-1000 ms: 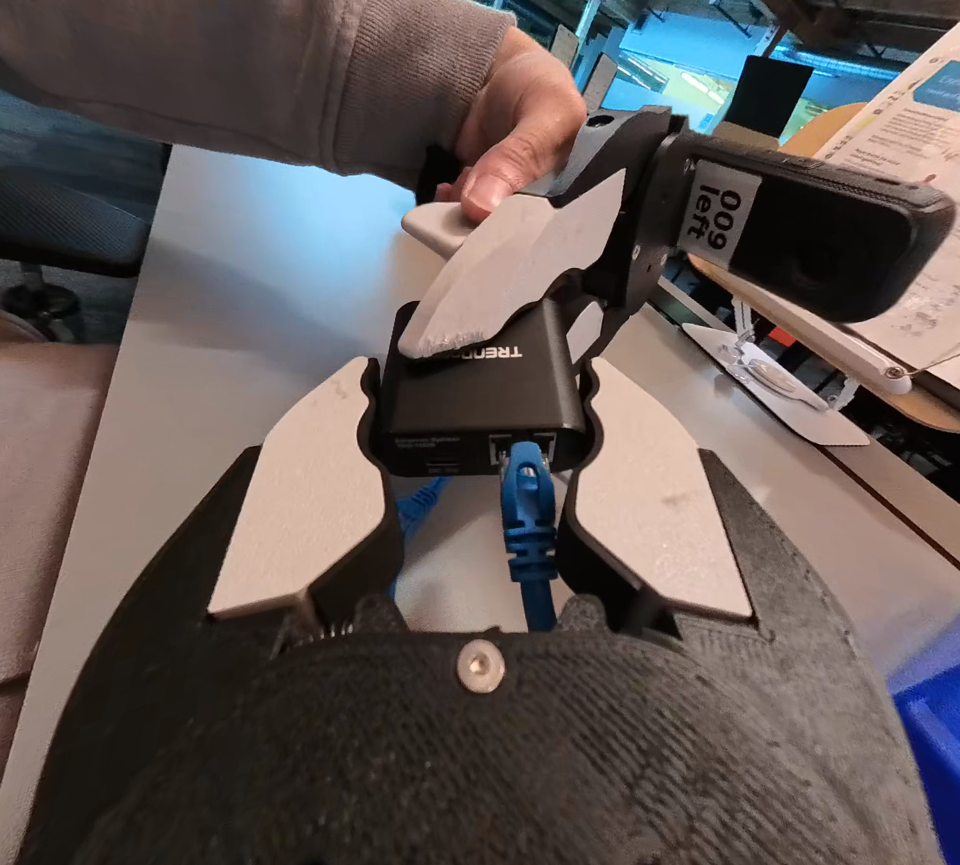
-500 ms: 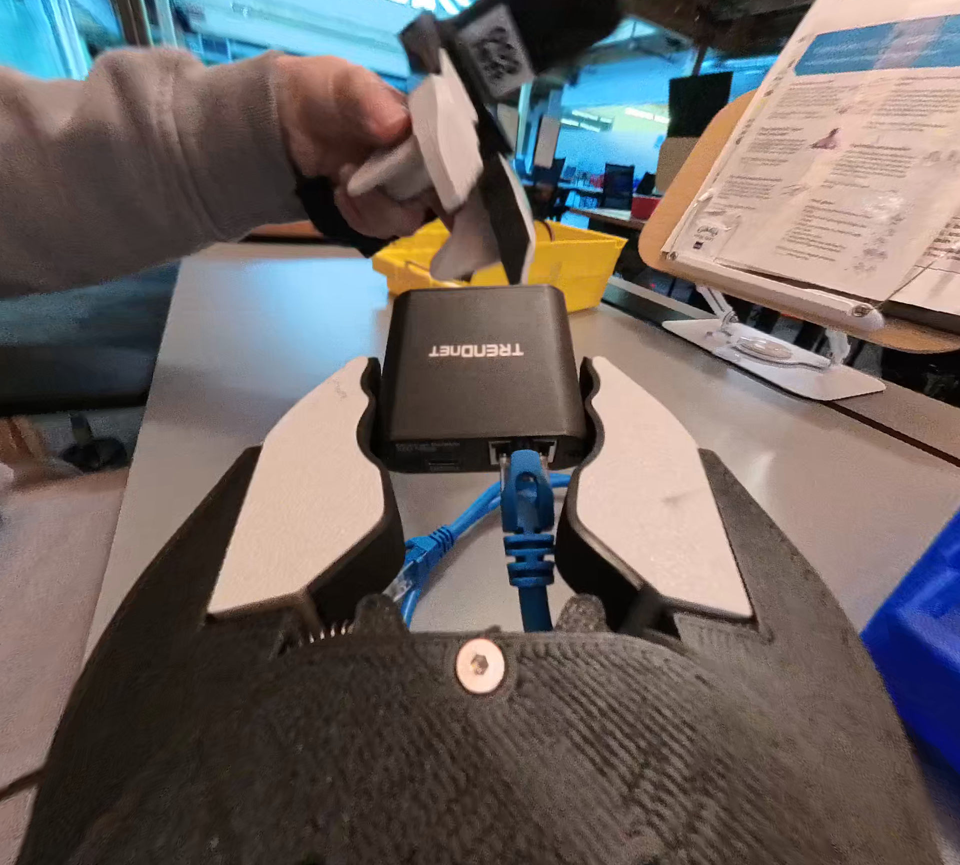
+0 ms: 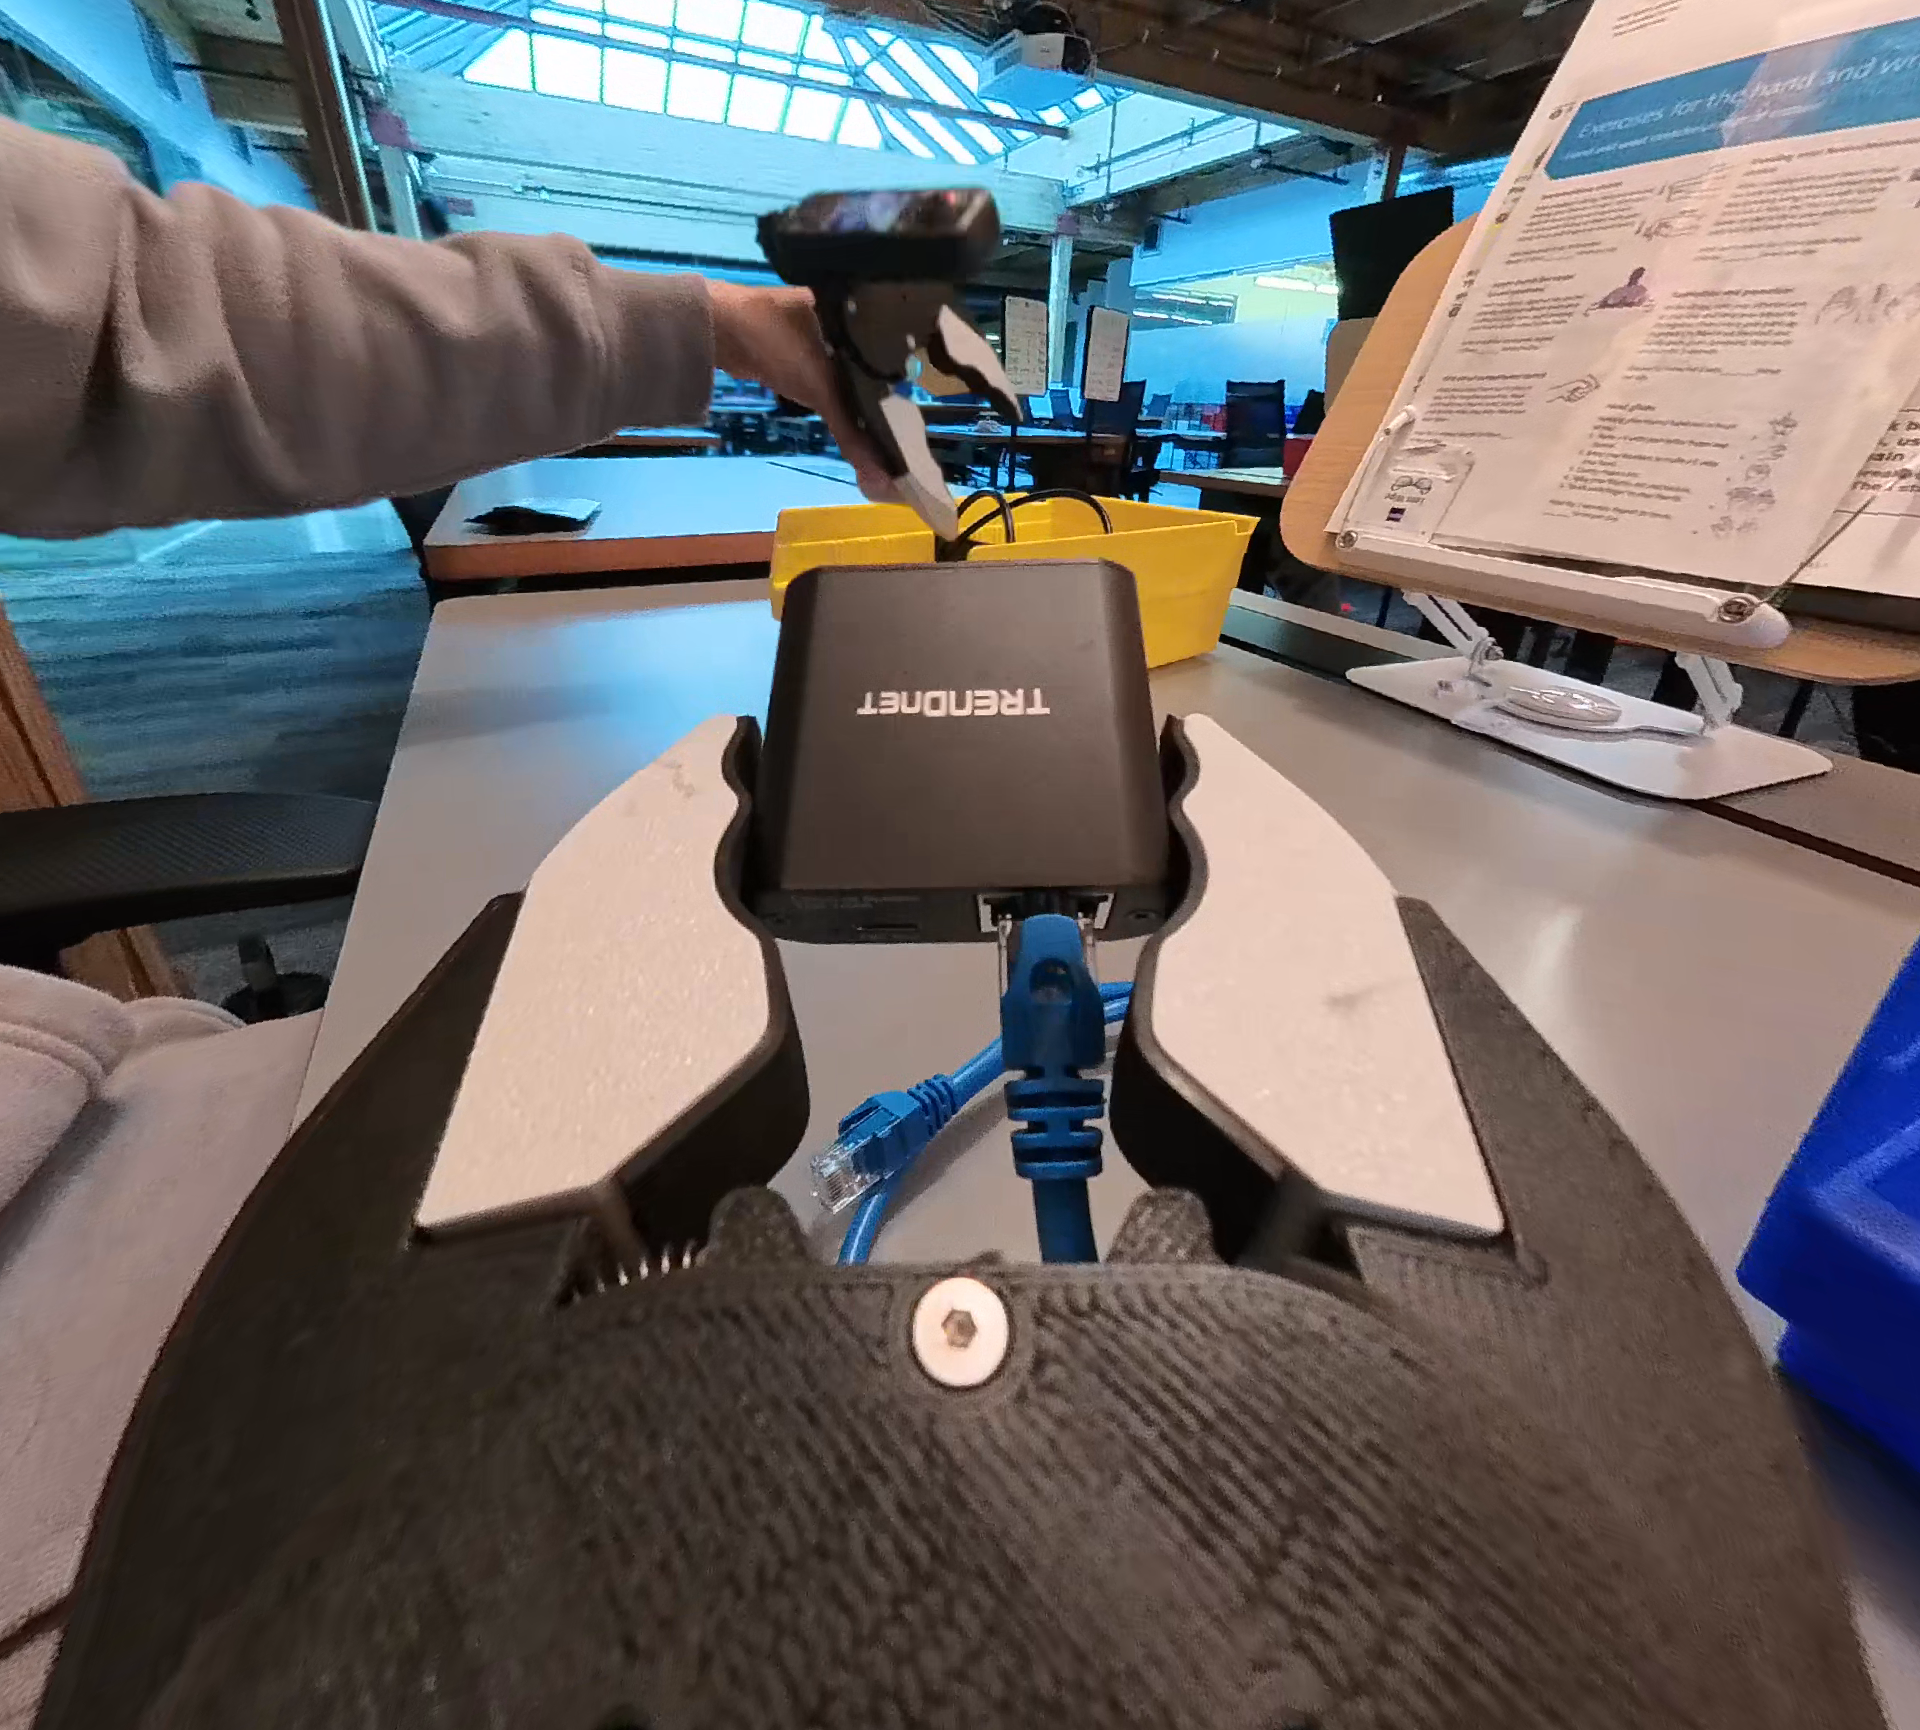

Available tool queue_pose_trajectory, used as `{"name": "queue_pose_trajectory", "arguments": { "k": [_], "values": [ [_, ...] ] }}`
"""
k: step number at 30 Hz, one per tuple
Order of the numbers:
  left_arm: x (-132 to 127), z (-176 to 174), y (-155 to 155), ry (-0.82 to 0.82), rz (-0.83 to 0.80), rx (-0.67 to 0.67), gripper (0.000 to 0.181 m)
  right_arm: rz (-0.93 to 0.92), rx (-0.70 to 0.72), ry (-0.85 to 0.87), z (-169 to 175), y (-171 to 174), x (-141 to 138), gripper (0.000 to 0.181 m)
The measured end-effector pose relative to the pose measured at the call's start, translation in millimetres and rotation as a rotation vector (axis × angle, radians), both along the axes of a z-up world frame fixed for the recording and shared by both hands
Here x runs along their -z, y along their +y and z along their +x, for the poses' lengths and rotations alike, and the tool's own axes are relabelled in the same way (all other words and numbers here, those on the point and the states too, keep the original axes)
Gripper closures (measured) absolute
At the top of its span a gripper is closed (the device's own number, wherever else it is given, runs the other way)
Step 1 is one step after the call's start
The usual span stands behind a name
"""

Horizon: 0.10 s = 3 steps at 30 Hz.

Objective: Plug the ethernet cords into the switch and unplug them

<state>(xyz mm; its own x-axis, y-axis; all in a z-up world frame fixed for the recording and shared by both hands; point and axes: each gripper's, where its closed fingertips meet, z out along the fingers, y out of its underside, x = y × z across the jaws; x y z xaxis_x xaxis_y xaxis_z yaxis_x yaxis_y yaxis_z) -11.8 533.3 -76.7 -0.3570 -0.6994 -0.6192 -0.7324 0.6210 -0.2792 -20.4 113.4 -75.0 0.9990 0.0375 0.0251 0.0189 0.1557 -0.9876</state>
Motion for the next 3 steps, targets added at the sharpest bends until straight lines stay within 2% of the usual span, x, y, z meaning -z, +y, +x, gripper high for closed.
{"name": "queue_pose_trajectory", "arguments": {
  "k": [1,3],
  "values": [
    [4.8,5.1,11.4,0.003,0.036,0.014,0.079,-0.001,0.002,0.0,0.3,0.1,0.1,0.108],
    [16.5,12.7,28.4,0.027,0.023,0.01,0.077,-0.01,-0.011,-0.012,-2.6,1.0,1.1,0.108]
  ]
}}
